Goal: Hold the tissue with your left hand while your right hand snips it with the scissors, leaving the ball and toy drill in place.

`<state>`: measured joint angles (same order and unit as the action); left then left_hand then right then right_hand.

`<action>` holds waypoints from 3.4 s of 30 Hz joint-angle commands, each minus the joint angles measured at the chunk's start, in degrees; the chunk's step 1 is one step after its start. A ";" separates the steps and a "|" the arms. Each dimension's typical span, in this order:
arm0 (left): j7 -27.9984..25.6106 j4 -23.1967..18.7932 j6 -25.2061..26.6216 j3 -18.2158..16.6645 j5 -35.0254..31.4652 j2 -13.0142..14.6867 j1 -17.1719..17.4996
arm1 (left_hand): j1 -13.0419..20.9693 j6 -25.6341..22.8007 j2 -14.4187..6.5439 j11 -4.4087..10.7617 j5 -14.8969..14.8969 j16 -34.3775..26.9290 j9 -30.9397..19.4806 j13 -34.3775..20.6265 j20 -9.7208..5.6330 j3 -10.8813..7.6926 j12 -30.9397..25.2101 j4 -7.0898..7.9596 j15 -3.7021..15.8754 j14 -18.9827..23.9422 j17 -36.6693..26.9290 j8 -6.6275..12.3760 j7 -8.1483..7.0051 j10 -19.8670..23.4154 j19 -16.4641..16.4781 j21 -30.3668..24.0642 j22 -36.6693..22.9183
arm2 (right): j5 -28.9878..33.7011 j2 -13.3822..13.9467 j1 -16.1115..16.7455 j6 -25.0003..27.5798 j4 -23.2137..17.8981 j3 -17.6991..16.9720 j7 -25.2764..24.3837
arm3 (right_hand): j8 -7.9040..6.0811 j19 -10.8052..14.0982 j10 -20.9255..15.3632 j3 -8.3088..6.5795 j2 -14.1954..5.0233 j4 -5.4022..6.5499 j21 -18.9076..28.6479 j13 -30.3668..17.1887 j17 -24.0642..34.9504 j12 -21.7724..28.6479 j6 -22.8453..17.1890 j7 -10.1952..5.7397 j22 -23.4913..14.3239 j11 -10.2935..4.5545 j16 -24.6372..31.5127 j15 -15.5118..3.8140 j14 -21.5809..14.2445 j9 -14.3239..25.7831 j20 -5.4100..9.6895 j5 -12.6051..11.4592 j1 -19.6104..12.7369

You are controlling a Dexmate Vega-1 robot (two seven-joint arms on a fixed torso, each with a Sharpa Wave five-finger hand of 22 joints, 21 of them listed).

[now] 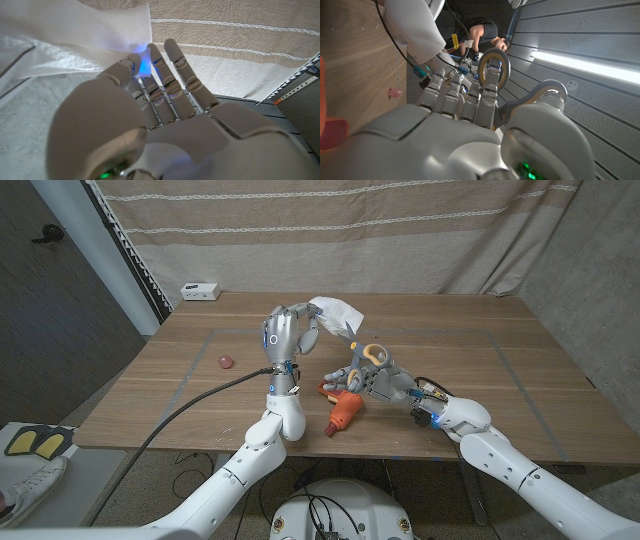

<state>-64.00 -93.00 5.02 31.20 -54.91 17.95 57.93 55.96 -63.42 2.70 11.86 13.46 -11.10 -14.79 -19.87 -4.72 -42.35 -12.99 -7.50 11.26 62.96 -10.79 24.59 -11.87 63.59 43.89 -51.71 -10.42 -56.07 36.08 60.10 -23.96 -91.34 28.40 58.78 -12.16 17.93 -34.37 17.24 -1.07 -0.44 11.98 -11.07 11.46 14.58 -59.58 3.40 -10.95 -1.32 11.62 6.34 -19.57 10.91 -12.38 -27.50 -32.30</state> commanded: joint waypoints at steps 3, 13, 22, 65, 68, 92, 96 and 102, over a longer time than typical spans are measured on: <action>0.00 0.59 -0.08 0.26 0.19 -0.09 -0.08 | -0.26 0.51 0.52 0.01 0.20 -0.20 -0.35 -0.09 -4.56 -0.46 -0.07 0.12 2.44 -0.04 -0.25 0.37 -0.24 0.12 -0.26 -0.39 -0.13 | -0.16 0.27 0.62 -0.58 0.21 -1.10 -0.56 | -0.17 0.71 -0.50 -0.32 -0.20 -0.45 0.28 -0.10 0.16 0.07 -0.58 -0.04 0.02 0.10 0.21 -0.24 -0.60 0.19 -0.05 -0.52 -0.97; 0.00 1.35 0.00 0.27 0.76 0.01 -0.73 | -0.41 0.52 0.60 0.01 0.23 -0.22 -0.44 -0.17 -4.49 -0.57 -0.14 0.18 2.44 -0.02 -0.26 0.59 -0.24 0.13 -0.33 -0.47 -0.12 | -0.10 0.14 0.21 -0.52 0.27 -0.94 0.34 | 0.12 0.96 -0.30 -0.54 -0.43 -0.68 0.30 -0.10 0.09 -0.08 -0.16 0.07 0.05 0.31 0.09 0.30 -0.51 0.22 -0.06 -0.61 -1.44; 0.00 2.27 -1.05 0.19 0.97 -0.29 -1.12 | -0.44 0.64 0.57 0.02 0.30 -0.19 -0.52 -0.09 -4.53 -0.74 -0.08 0.19 2.45 -0.06 -0.25 0.72 -0.25 0.04 -0.34 -0.51 -0.11 | 0.27 -0.24 -0.52 0.30 0.18 -0.19 0.28 | 0.28 1.02 -0.18 -0.59 -0.55 -0.71 0.27 -0.11 0.06 -0.17 0.11 -0.08 0.06 0.25 0.08 0.24 -0.59 0.24 -0.08 -0.63 -1.52; 0.00 2.33 -4.49 -3.04 -1.46 -2.33 1.22 | -0.82 1.08 0.79 0.03 1.07 -0.11 -0.96 0.26 -4.46 -1.11 0.02 0.46 2.46 -0.76 -0.25 1.42 -0.30 -0.44 -0.83 -0.31 -0.17 | 0.05 0.11 -0.32 0.98 -0.25 -0.51 -1.42 | -0.52 2.00 -2.13 -4.69 -5.05 -4.22 0.23 -0.12 -0.19 0.14 -2.27 -0.53 0.10 -0.40 0.38 -0.87 -2.76 0.56 -0.03 -1.25 -9.61; 0.00 2.32 -4.41 -3.00 -1.44 -2.30 1.23 | -0.87 1.11 0.80 0.03 1.10 -0.12 -1.00 0.24 -4.45 -1.07 -0.03 0.49 2.46 -0.78 -0.25 1.49 -0.30 -0.44 -0.85 -0.36 -0.19 | -0.13 -0.01 -0.09 0.69 -0.38 -0.71 -1.44 | -1.10 2.49 -3.14 -6.37 -6.43 -5.79 0.29 -0.10 -0.26 0.37 -3.90 -0.83 0.11 -1.35 0.29 -1.67 -3.16 0.80 -0.03 -0.82 -12.97; 0.00 2.52 -5.47 -4.60 -2.09 -3.17 2.05 | -0.87 1.26 0.79 0.03 1.23 -0.17 -1.06 0.42 -4.58 -1.06 -0.10 0.49 2.46 -0.74 -0.26 1.74 -0.29 -0.33 -0.94 -0.51 -0.20 | -1.18 -0.97 -0.25 1.80 0.02 -0.57 -0.95 | -5.45 5.81 -11.10 -14.82 -8.45 -9.14 0.87 -0.10 -0.32 2.68 -9.04 -1.18 0.12 -4.01 1.18 -9.72 -10.11 5.55 2.21 2.84 -30.57; 0.00 2.64 -5.93 -5.35 -2.28 -3.49 2.23 | -0.92 1.18 0.81 0.02 1.24 -0.17 -1.06 0.44 -4.55 -1.06 -0.11 0.51 2.46 -0.75 -0.26 1.81 -0.28 -0.33 -0.96 -0.52 -0.19 | -1.72 -1.18 -0.05 1.97 0.12 -0.84 -1.05 | -5.54 5.92 -11.04 -14.99 -8.39 -9.08 0.89 -0.10 -0.29 2.63 -8.98 -1.12 0.11 -4.06 1.12 -9.36 -10.12 5.73 2.31 3.02 -30.92; 0.00 2.88 -6.10 -6.06 -2.28 -3.78 2.57 | -0.95 1.26 0.82 0.03 1.28 -0.16 -1.05 0.41 -4.55 -1.10 -0.18 0.53 2.45 -0.76 -0.25 1.83 -0.29 -0.27 -1.00 -0.52 -0.16 | -2.08 -1.50 0.10 2.09 0.23 -1.16 -1.09 | -5.62 6.06 -11.04 -15.13 -8.40 -8.93 0.93 -0.09 -0.25 2.59 -8.92 -1.11 0.10 -4.08 1.09 -9.50 -10.19 5.91 2.37 3.20 -31.14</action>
<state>-64.00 -90.46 -0.49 26.47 -57.02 14.71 59.94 55.21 -62.51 3.45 11.86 14.33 -11.10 -15.56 -19.39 -4.41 -43.21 -12.99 -7.11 11.25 62.54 -10.79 26.07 -12.16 63.18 42.95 -51.92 -10.47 -57.31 35.12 59.88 -22.23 -91.31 27.82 57.76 -17.24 23.57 -43.32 2.43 -6.80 -9.31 12.41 -11.07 11.08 16.81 -68.28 2.05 -10.67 -3.69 12.52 -2.67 -29.18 16.68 -10.23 -24.39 -60.34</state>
